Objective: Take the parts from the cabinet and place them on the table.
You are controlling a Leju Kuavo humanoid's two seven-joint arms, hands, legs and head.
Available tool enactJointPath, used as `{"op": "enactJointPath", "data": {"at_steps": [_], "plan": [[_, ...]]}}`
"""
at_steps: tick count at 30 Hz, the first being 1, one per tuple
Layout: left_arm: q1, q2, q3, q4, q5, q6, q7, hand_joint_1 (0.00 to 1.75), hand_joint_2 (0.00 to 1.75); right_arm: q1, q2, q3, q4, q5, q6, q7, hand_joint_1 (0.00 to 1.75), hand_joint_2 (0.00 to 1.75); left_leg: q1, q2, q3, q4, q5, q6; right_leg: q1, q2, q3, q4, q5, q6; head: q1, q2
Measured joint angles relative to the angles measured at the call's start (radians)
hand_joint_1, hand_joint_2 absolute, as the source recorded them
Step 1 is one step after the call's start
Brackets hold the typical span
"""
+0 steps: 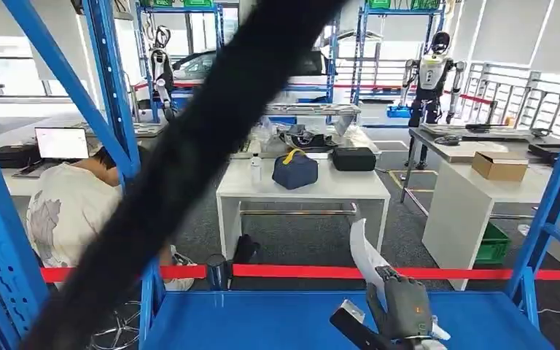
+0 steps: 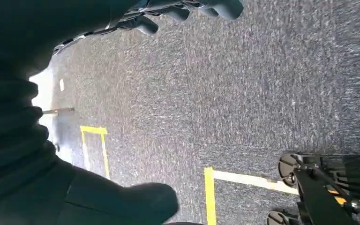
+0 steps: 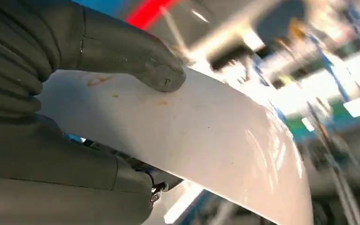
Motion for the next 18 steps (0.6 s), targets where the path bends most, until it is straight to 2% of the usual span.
{"op": "enactJointPath", "data": {"at_steps": [5,9,10,11,13,14,15,16,17,18], "plan": [[0.002,0.0,0.01,0.0,0.0,0.007,0.005,0.0,1.75,0.015,0.039,0.016,-0.125,0.019,-0.005,0.0,1.75,1.75,-0.005,0.0,0.0,0.002,-0.006,0.007,-0.006,0.0,0.0,-0.001,-0.003,0.005,0.0,0.0],[0.008,0.0,0.017,0.0,0.002,0.016,0.004,0.0,1.75,0.019,0.057,0.027,-0.175,0.015,-0.006,-0.01,1.75,1.75,-0.008,0.001,0.003,-0.004,0.0,0.019,-0.009,0.0,0.004,-0.004,0.0,0.018,0.0,0.0],[0.01,-0.003,0.018,0.0,0.001,0.017,0.0,0.0,1.75,0.028,0.058,0.027,-0.19,0.015,-0.008,-0.01,1.75,1.75,0.0,0.004,0.006,-0.014,0.007,0.024,-0.012,0.0,0.003,0.013,-0.013,0.018,0.0,0.0],[0.011,-0.004,0.019,0.0,-0.002,0.018,-0.002,0.0,1.75,0.035,0.059,0.029,-0.201,0.015,-0.011,-0.011,1.75,1.75,0.001,0.005,0.005,-0.017,0.008,0.028,-0.008,0.0,-0.013,0.045,-0.042,0.02,0.0,0.0],[0.014,-0.004,0.019,0.0,-0.015,0.018,0.0,0.0,1.75,0.058,0.059,0.028,-0.215,0.017,-0.02,-0.008,1.75,1.75,0.001,0.005,-0.003,-0.016,0.011,0.032,-0.008,0.001,-0.081,0.197,-0.135,0.022,0.0,0.0],[0.016,-0.005,0.019,0.0,-0.028,0.017,0.007,0.0,1.75,0.077,0.059,0.023,-0.224,0.021,-0.031,-0.005,1.75,1.75,0.001,0.005,-0.007,-0.016,0.013,0.032,-0.008,0.001,-0.111,0.264,-0.163,0.023,0.0,0.0],[0.017,-0.005,0.019,0.0,-0.037,0.015,0.013,0.0,1.75,0.099,0.058,0.019,-0.232,0.026,-0.04,-0.005,1.75,1.75,0.001,0.005,-0.012,-0.014,0.015,0.03,-0.008,0.001,-0.128,0.304,-0.169,0.022,0.0,0.0],[0.018,-0.006,0.019,0.0,-0.047,0.012,0.021,0.0,1.75,0.119,0.057,0.012,-0.243,0.03,-0.05,-0.005,1.75,1.75,0.001,0.004,-0.018,-0.011,0.018,0.028,-0.008,0.001,-0.123,0.294,-0.15,0.022,0.0,0.0],[0.018,-0.009,0.018,0.0,-0.054,0.008,0.027,0.0,1.75,0.136,0.055,0.002,-0.258,0.033,-0.059,-0.009,1.75,1.75,0.002,0.003,-0.024,-0.007,0.02,0.025,-0.008,0.0,-0.097,0.244,-0.114,0.021,0.0,0.0],[0.017,-0.012,0.017,0.0,-0.061,0.005,0.034,0.0,1.75,0.153,0.055,-0.009,-0.275,0.036,-0.068,-0.018,1.75,1.75,0.004,0.003,-0.032,-0.002,0.023,0.02,-0.009,0.0,-0.049,0.152,-0.069,0.019,0.0,0.0]]}}
